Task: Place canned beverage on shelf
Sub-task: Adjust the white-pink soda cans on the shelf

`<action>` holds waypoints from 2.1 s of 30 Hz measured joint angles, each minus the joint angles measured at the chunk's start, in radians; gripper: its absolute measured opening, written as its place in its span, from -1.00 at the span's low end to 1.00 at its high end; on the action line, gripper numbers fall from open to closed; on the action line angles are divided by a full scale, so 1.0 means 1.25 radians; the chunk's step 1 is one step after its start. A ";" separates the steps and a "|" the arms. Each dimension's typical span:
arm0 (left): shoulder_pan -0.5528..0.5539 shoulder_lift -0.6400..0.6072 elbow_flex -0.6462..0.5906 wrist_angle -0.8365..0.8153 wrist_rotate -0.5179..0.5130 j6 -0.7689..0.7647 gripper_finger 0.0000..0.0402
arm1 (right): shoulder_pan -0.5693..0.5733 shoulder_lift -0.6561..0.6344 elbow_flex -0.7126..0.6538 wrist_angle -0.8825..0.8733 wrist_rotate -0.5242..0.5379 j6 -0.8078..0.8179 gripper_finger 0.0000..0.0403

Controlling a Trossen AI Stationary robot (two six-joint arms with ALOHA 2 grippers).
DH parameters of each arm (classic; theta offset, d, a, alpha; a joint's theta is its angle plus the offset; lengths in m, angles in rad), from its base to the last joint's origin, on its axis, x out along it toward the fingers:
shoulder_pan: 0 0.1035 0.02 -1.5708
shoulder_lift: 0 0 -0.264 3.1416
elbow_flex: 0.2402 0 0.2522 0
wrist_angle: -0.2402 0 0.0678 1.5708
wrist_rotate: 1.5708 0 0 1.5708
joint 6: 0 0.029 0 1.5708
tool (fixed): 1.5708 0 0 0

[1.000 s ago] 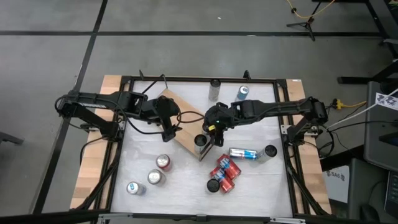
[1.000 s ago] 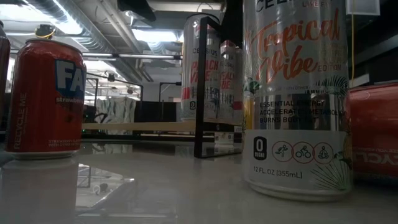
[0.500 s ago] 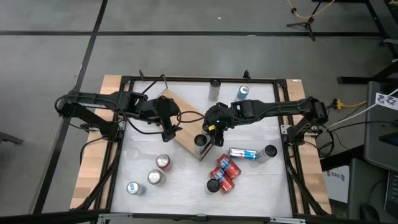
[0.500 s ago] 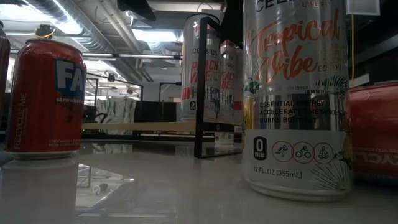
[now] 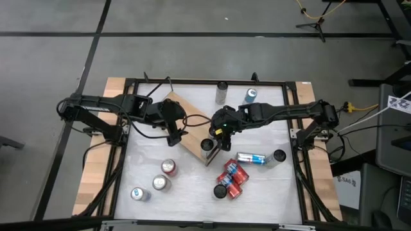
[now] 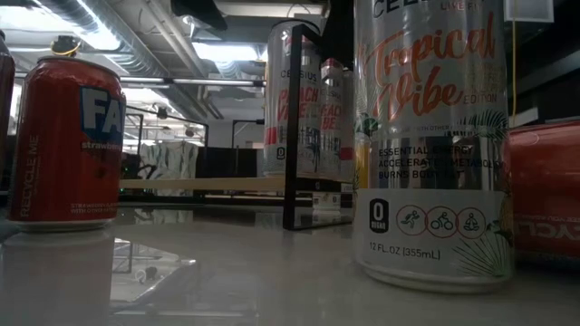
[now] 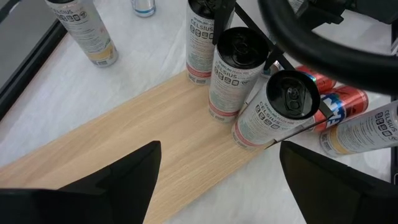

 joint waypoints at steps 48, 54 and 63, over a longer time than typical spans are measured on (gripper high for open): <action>0.000 0.000 0.000 0.000 0.000 0.000 0.60 | 0.000 0.000 0.000 0.002 -0.022 -0.008 0.89; 0.000 0.000 0.000 0.000 0.000 0.000 0.60 | -0.001 -0.023 -0.001 0.003 -0.021 -0.008 0.89; 0.000 0.000 0.000 0.002 0.000 0.000 0.60 | -0.002 -0.068 -0.001 0.001 -0.021 -0.033 0.89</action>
